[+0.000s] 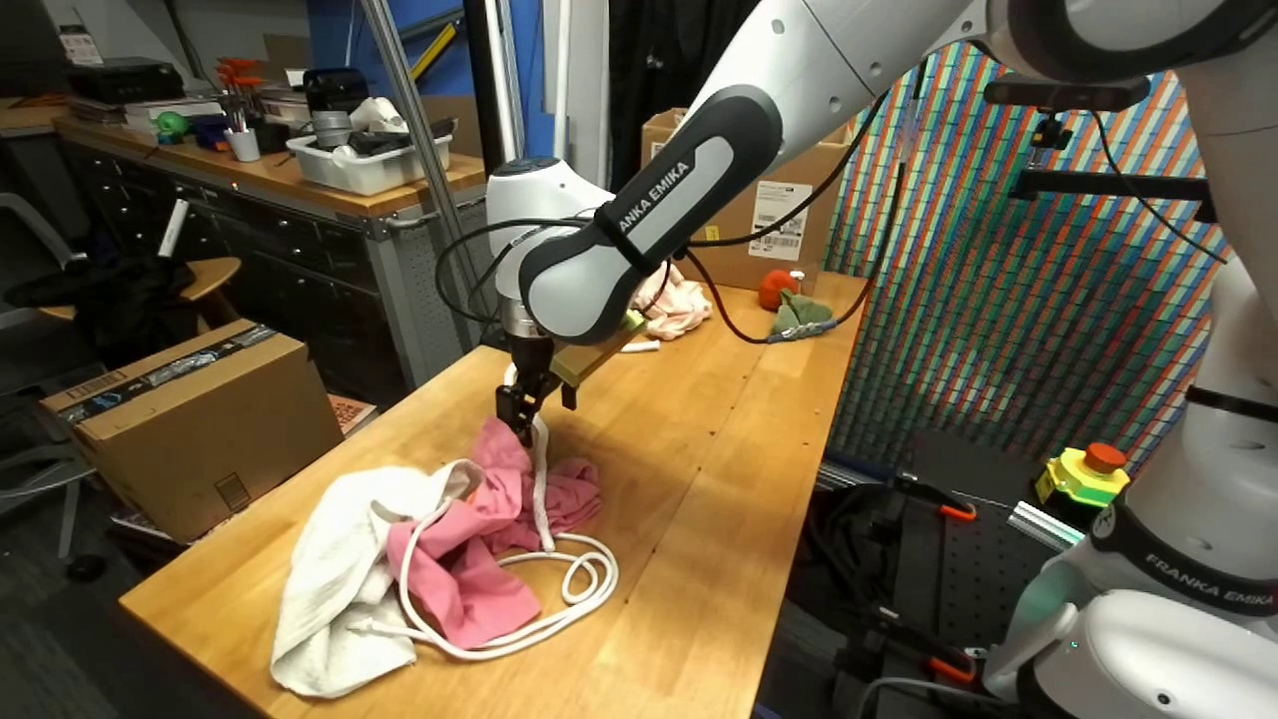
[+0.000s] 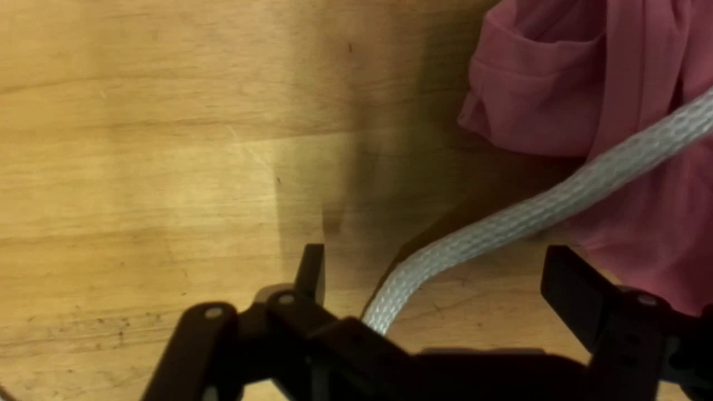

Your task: Separate the items on the table

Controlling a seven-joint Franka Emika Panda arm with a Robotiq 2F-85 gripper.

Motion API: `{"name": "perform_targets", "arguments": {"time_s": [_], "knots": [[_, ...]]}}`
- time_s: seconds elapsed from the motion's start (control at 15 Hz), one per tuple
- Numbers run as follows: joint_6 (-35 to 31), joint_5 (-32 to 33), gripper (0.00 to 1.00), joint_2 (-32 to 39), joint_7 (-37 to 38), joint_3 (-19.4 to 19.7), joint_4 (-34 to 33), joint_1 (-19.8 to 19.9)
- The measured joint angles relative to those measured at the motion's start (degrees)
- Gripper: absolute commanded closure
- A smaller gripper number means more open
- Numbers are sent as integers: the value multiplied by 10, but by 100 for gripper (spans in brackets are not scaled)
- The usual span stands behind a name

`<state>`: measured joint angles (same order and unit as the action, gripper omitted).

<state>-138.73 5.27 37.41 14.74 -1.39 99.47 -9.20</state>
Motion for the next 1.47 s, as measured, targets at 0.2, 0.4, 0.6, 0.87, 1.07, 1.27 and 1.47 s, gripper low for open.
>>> {"name": "perform_targets", "arguments": {"time_s": [0.2,0.4,0.6,0.87,1.07,1.27,1.47], "knots": [[0,0,0,21,-3,0,-17,-4],[1,0,0,37,-4,1,-32,-5],[3,0,7,48,-5,6,-42,-5],[10,0,49,52,-8,11,-54,-3],[18,0,67,52,-10,11,-63,-3],[24,0,87,52,-12,11,-69,-1],[25,0,93,52,-15,13,-69,2]]}}
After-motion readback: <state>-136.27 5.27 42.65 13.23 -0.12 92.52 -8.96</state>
